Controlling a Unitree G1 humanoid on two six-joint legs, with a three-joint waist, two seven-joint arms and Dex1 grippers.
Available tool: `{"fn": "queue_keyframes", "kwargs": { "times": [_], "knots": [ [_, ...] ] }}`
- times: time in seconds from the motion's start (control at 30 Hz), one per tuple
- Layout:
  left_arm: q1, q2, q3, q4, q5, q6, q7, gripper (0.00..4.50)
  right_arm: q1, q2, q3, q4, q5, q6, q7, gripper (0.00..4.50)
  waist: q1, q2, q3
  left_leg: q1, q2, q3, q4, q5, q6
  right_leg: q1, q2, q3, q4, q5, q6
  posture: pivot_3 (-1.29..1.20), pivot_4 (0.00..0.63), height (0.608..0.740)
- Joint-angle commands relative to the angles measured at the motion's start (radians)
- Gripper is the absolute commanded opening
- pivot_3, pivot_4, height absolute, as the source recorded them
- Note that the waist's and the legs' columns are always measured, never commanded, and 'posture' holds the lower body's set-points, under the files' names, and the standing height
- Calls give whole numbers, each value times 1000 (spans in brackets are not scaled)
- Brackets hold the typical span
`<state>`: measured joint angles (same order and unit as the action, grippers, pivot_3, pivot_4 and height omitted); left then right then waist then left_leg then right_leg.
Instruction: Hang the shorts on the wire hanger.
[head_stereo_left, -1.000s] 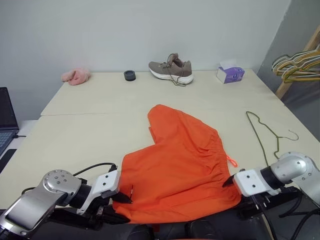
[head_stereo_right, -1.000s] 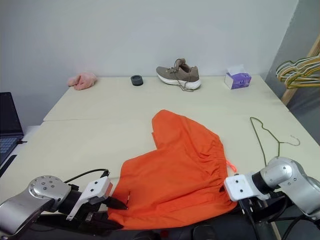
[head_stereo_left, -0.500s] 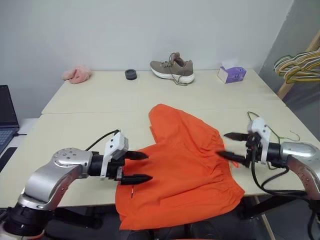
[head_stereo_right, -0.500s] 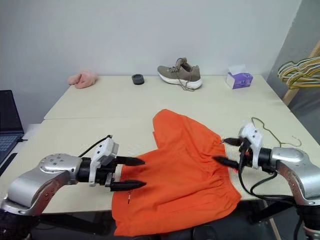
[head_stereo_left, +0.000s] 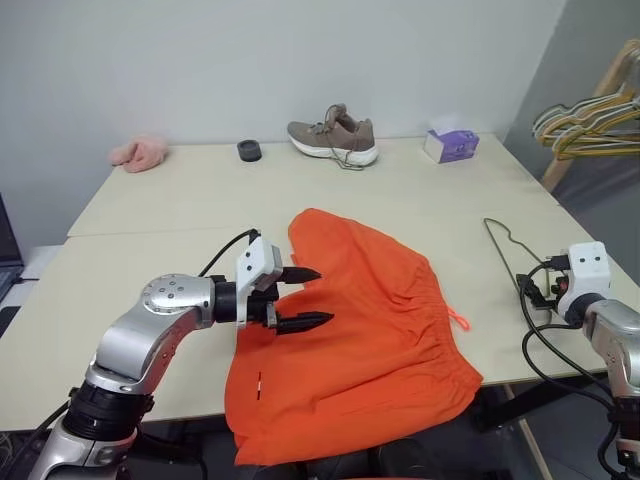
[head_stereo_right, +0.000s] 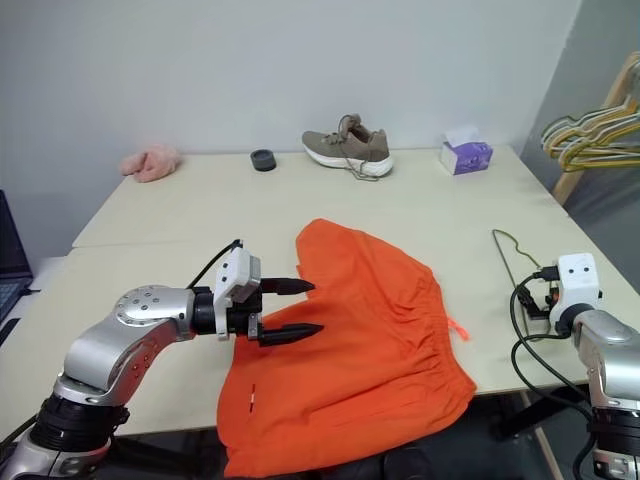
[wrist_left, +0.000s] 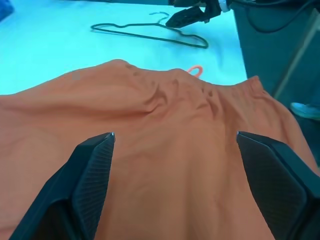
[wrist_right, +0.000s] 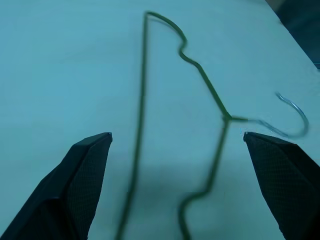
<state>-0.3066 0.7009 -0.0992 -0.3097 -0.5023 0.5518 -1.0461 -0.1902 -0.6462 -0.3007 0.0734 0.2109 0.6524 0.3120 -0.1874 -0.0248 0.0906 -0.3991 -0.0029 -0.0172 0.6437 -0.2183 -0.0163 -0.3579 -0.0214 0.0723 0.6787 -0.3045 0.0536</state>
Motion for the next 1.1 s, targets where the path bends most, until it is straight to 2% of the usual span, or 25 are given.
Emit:
{"fn": "queue_keyframes", "kwargs": {
  "times": [0.03,0.27,0.33,0.43,0.6,0.73,0.77,0.93,1.07,1.1],
  "knots": [
    [-32,-6,-5,-6,11,-39,-16,4092,-64,-17,11,124,-36,-26,-7,4500,-16,0,0,0,0,0,0,0,0,0,0,0,0,0,0,-256,44,740],
    [-31,-5,-13,16,32,-73,-33,4092,-174,-47,102,374,-58,20,106,4500,-52,1,-1,2,1,-1,0,0,0,3,1,0,-1,0,0,-251,41,740],
    [-34,-7,-15,25,37,-80,-35,4124,-221,-59,121,463,-45,79,166,4132,-60,-2,-3,3,1,-2,0,0,0,4,1,-1,-1,0,0,-249,39,740],
    [-38,-12,-18,39,47,-91,-40,4124,-274,-74,145,575,-43,132,232,3256,-63,-6,-6,3,1,-4,0,0,0,6,1,-1,-3,0,0,-246,38,740],
    [-30,-15,-16,46,60,-108,-39,4124,-342,-76,159,747,-54,172,268,1478,-59,-18,-15,3,1,-7,0,0,0,8,1,-3,-5,0,0,-235,36,740],
    [-18,-13,-11,37,60,-105,-33,4124,-357,-51,155,791,-75,105,205,177,-59,-25,-21,3,2,-8,-1,0,0,8,1,-4,-6,0,-1,-232,39,740],
    [-17,-12,-10,36,59,-103,-31,4124,-356,-46,163,786,-87,72,192,23,-60,-27,-23,3,2,-8,-1,0,-1,8,1,-4,-6,0,-1,-232,39,740],
    [-23,-13,0,58,58,-93,-20,4124,-365,-25,170,708,-115,-50,157,23,-62,-31,-26,4,3,-7,-1,-1,-1,10,1,-3,-9,1,-1,-236,43,740],
    [-50,-28,19,127,90,-114,33,4124,-381,-28,161,600,-121,-121,146,23,-65,-21,-20,3,3,-6,-1,-1,1,13,1,-2,-17,6,1,-239,43,740],
    [-58,-34,23,144,100,-125,48,4288,-380,-32,160,582,-124,-135,145,7,-65,-17,-18,3,3,-5,-1,-2,1,12,1,-1,-17,6,1,-239,43,740]
  ]
}}
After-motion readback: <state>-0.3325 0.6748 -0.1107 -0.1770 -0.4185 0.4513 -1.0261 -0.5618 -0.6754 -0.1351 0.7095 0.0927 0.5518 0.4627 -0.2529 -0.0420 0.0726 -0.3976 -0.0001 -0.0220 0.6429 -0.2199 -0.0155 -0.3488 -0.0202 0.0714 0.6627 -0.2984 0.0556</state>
